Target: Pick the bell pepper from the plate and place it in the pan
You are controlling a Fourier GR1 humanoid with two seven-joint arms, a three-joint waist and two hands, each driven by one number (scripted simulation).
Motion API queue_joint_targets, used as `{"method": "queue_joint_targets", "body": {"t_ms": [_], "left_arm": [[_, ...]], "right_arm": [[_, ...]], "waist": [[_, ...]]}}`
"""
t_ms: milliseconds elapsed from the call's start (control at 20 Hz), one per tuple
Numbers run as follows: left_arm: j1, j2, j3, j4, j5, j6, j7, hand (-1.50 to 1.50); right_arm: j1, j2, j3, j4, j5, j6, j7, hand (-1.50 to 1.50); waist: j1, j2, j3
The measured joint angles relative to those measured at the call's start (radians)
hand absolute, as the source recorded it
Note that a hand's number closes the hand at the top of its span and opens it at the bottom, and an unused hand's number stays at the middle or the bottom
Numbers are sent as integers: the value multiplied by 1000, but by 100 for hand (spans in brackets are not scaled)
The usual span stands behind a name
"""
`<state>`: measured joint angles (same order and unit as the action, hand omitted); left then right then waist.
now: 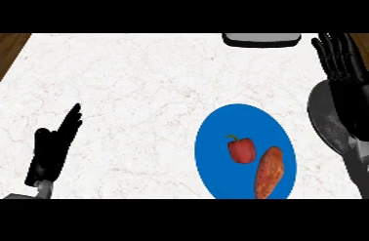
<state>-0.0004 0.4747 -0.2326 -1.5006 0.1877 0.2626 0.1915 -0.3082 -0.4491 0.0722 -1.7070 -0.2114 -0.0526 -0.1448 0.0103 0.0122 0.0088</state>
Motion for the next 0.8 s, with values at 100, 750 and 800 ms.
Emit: {"method": "queue_joint_targets", "body": {"t_ms": [100,750,800], "left_arm": [[22,-26,8,-7,9,9,-1,0],[93,-234,98,6,150,92,-83,0],[95,-237,99,4,151,90,-88,0]], "right_arm": [[25,32,18,0,20,-19,8,150],[502,201,308,-106,562,-482,-110,-150],[549,218,336,-110,618,-532,-122,-150]], "waist": [[-3,-5,-3],[-59,-28,-8],[-59,-28,-8]]}}
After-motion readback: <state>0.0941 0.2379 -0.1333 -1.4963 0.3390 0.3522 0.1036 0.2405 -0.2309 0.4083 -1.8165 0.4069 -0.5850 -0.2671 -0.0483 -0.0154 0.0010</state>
